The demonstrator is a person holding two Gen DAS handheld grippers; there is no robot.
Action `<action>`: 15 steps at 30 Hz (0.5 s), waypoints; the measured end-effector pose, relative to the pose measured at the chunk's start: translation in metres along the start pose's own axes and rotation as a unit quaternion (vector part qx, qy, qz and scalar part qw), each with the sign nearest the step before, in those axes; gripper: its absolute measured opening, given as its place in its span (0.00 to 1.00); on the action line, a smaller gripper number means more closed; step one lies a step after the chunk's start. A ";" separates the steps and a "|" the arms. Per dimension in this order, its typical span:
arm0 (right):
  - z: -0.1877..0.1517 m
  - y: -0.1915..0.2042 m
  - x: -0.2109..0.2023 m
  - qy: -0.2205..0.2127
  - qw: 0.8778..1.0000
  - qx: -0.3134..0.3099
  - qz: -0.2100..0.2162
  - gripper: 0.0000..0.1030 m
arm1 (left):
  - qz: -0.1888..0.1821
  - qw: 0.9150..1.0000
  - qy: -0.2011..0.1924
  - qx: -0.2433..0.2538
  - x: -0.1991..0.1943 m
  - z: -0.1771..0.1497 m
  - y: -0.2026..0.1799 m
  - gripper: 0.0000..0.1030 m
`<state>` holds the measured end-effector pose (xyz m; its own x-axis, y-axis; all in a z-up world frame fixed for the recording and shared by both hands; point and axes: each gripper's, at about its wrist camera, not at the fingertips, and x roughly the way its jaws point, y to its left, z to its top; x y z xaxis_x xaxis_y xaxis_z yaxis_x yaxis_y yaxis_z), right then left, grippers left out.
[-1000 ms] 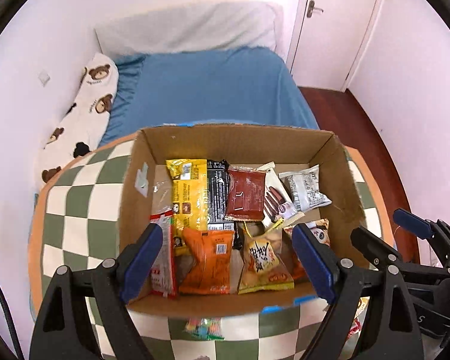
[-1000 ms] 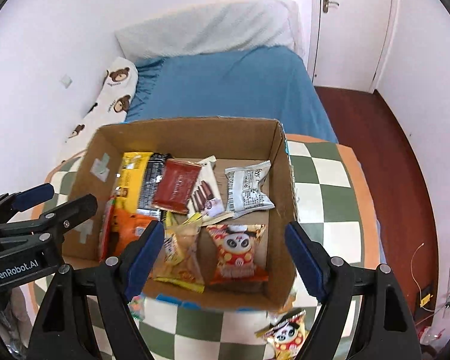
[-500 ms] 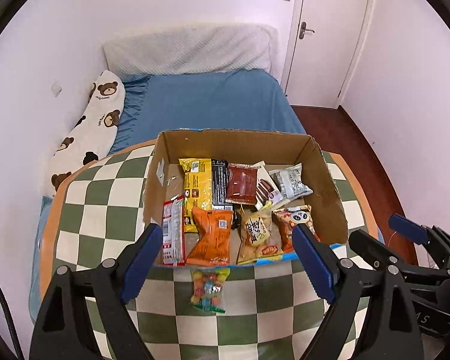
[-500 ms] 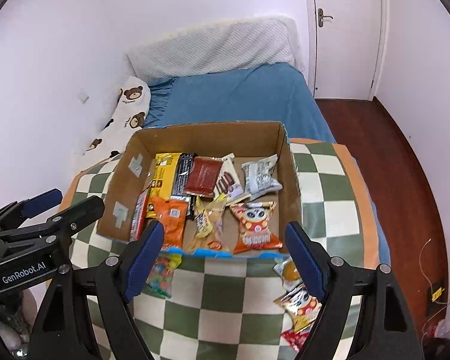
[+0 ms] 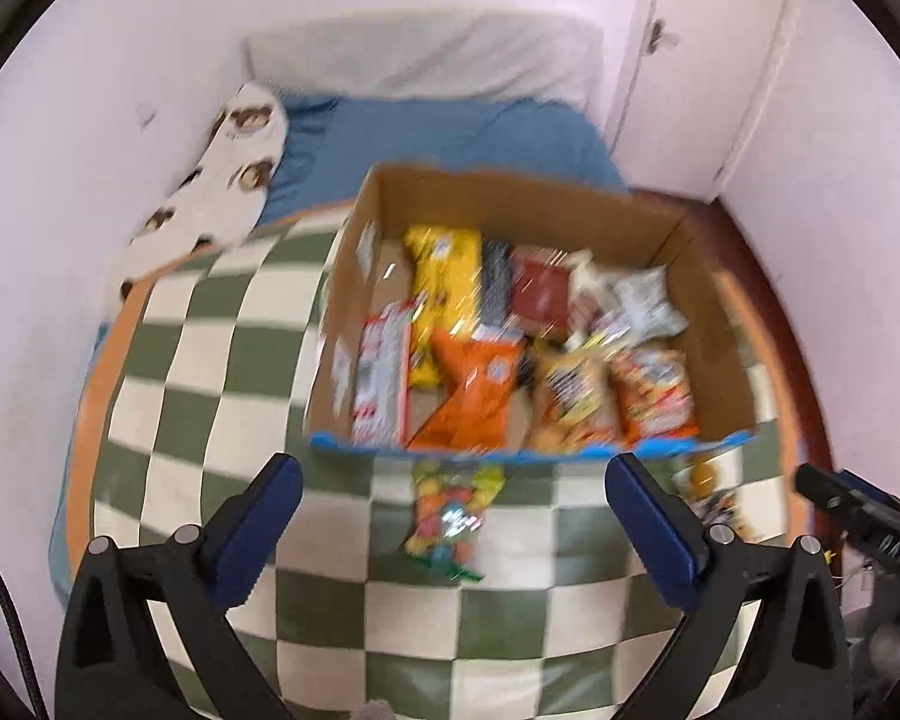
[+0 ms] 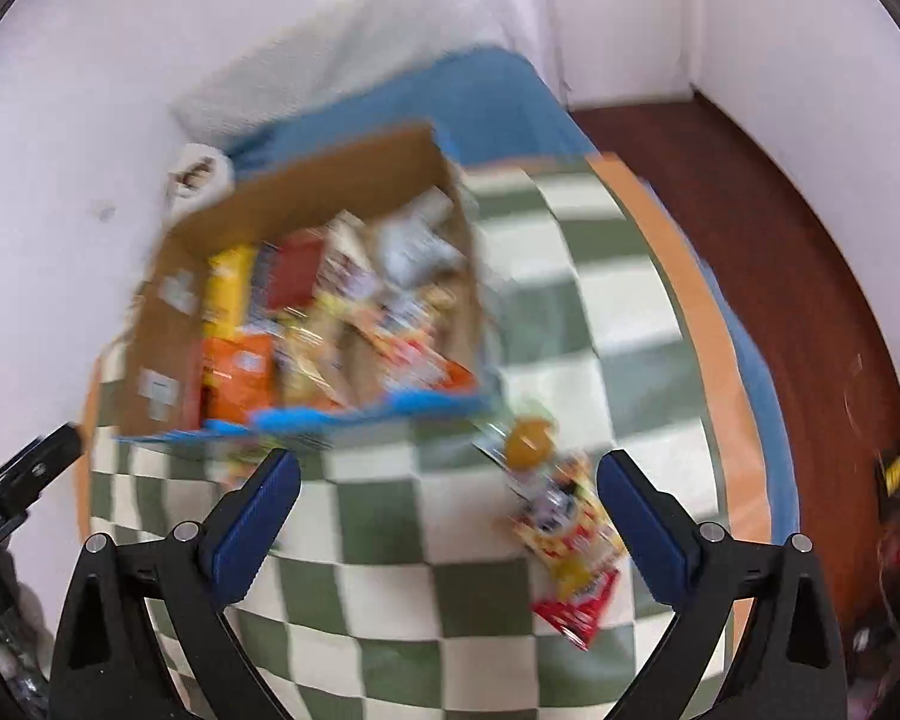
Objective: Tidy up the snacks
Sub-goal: 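Move both grippers back over the remaining snacks on the bed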
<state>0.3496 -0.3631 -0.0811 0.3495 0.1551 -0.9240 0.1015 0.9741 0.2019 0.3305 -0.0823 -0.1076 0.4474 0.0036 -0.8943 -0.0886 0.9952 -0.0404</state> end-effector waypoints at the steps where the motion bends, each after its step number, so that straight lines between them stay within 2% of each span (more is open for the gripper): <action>1: -0.004 -0.011 0.013 0.016 1.000 0.008 -0.007 0.98 | 0.007 1.000 0.013 -0.003 0.012 -0.005 0.003 1.00; 5: -0.021 -0.054 0.064 0.083 0.994 0.067 -0.011 0.98 | 0.030 0.997 0.063 -0.016 0.056 -0.028 0.013 1.00; 7: -0.026 -0.067 0.085 0.096 0.992 0.082 -0.018 0.98 | 0.034 0.996 0.084 -0.020 0.073 -0.036 0.016 1.00; 12: -0.031 -0.077 0.121 0.117 0.990 0.066 -0.049 0.98 | 0.052 0.992 0.114 -0.015 0.102 -0.053 0.021 1.00; 14: -0.035 -0.077 0.133 0.124 0.989 0.055 -0.051 0.94 | 0.057 0.990 0.129 -0.005 0.112 -0.057 0.021 1.00; 15: -0.037 -0.075 0.136 0.131 0.989 0.048 -0.049 0.88 | 0.060 0.989 0.138 0.003 0.117 -0.060 0.020 1.00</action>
<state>0.3554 -0.4085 -0.2341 0.0823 0.1105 -0.9905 0.2160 0.9682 0.1259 0.3279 -0.0676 -0.2398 0.1751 0.0957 -0.9799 -0.1206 0.9899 0.0751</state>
